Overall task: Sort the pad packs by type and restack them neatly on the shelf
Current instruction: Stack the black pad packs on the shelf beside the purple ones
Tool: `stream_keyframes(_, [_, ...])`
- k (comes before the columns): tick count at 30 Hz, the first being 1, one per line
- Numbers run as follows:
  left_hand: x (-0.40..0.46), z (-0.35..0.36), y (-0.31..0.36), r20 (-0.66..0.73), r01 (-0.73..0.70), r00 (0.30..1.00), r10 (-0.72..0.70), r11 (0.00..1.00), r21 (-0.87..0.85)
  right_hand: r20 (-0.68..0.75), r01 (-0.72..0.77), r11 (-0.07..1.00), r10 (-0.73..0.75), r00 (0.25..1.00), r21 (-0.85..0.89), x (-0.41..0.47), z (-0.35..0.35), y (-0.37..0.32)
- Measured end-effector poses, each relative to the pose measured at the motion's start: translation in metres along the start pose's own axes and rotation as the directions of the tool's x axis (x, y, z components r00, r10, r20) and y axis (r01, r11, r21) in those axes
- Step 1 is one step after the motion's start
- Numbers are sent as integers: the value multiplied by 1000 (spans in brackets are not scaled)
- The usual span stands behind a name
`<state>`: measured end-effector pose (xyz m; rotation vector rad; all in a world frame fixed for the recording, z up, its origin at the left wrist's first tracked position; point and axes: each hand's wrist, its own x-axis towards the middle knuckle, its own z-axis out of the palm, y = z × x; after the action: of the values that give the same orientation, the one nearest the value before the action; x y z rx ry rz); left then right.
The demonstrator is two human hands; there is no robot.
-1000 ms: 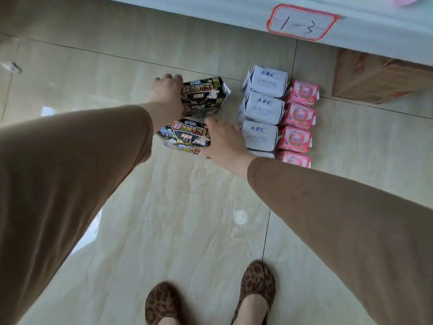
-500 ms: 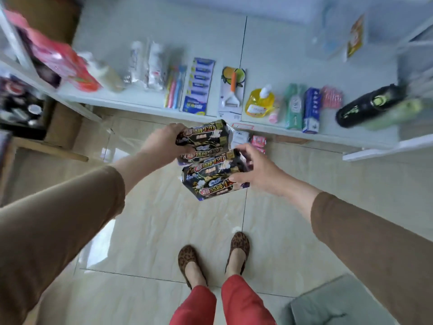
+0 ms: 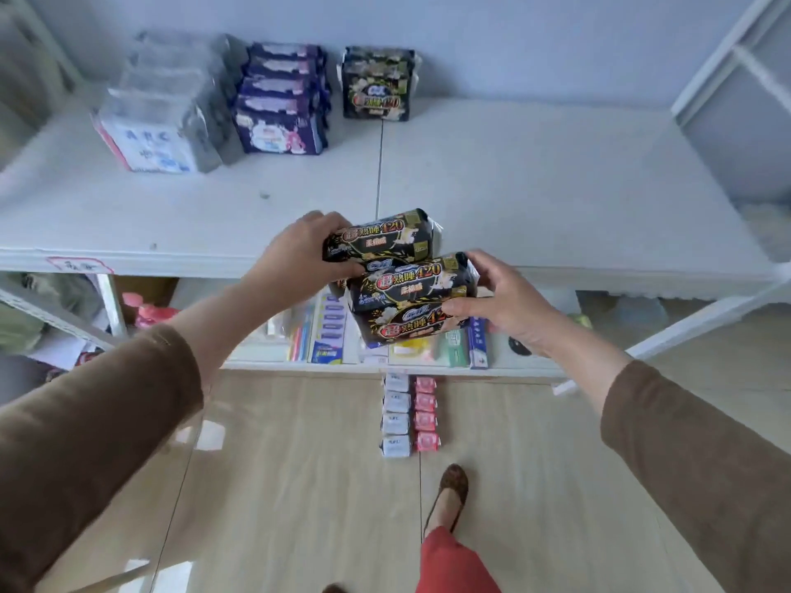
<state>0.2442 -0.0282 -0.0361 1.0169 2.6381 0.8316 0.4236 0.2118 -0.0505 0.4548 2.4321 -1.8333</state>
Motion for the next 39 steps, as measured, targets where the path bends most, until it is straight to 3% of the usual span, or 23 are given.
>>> stream_keyframes(6, [97, -18, 40, -72, -40, 996, 47, 995, 91, -32, 114, 993, -114, 993, -15, 65, -74, -18])
stream_keyframes(12, [179, -29, 35, -127, 25, 992, -4, 986, 162, -21, 111, 994, -111, 994, 14, 132, -110, -24])
stream_keyframes(18, [251, -42, 2, -127, 45, 992, -16, 972, 229, -79, 138, 990, -136, 988, 28, 191, -104, -30])
stream_keyframes(25, [321, -49, -45, -110, -17, 991, 78, 884, 467, -181, 103, 993, -93, 979, 48, 249, -78, -29])
stream_keyframes(31, [369, -48, -70, -73, -64, 990, 121, 843, 535, -270, 55, 998, -51, 961, 6, 286, -60, -28])
stream_keyframes(35, [383, -43, -78, -49, -71, 993, 108, 873, 483, -294, 48, 999, -44, 955, 6, 306, -52, -28])
stream_keyframes(39, [390, -49, -84, 41, -118, 993, 113, 836, 536, -288, 38, 999, -40, 957, -13, 327, -46, -30])
